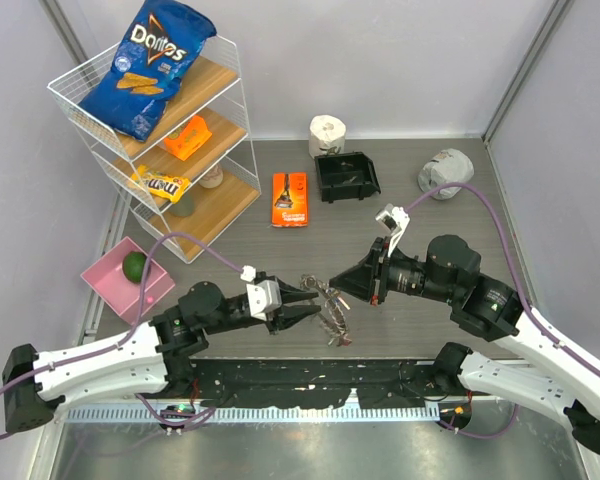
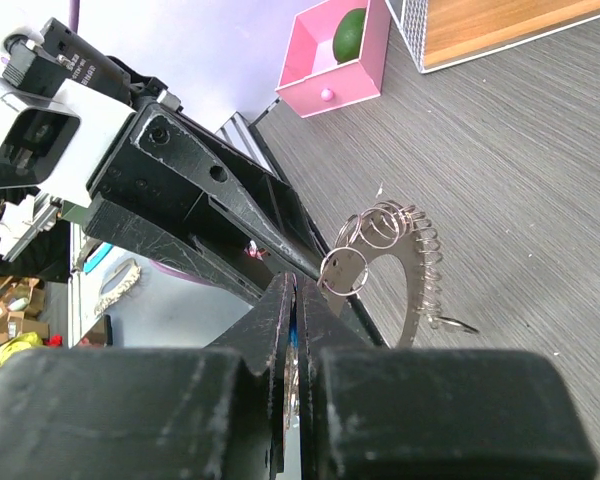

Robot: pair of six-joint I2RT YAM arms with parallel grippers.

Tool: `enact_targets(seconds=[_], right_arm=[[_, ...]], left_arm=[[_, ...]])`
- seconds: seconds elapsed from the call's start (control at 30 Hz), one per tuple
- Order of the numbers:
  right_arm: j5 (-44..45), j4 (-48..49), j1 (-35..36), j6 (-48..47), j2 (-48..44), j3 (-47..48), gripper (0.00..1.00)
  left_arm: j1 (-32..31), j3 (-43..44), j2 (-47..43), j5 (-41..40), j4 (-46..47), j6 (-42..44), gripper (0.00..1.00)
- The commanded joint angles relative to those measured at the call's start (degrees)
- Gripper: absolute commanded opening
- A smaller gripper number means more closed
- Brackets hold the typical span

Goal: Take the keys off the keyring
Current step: Remove the key from the keyring.

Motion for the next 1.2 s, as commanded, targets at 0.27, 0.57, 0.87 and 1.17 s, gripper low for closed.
enact_targets(seconds=[0.27,0.57,0.87,1.17], right_arm=[[0.77,3.32,0.1,0.72,0.36,2.9,0.05],[0.77,3.67,0.1,0.98,0.63,2.9,0.05],[0.42,4.37,0.19,1.6,0.54,2.28,0.05],[0.07,4.63,0.1,1.86,0.01,1.84,0.05]], left_arm=[[-0.01,0.93,0.01,-1.59,10.13,-1.15,0.32],[-0.18,1.37,1.77,-0.53,11.09,-2.63,0.31],[-0.27,1.63,3.7,-1.5,13.03,-3.87,0.32],[-0.36,1.63,5.29,-3.17,14.44,-4.49,0.27]])
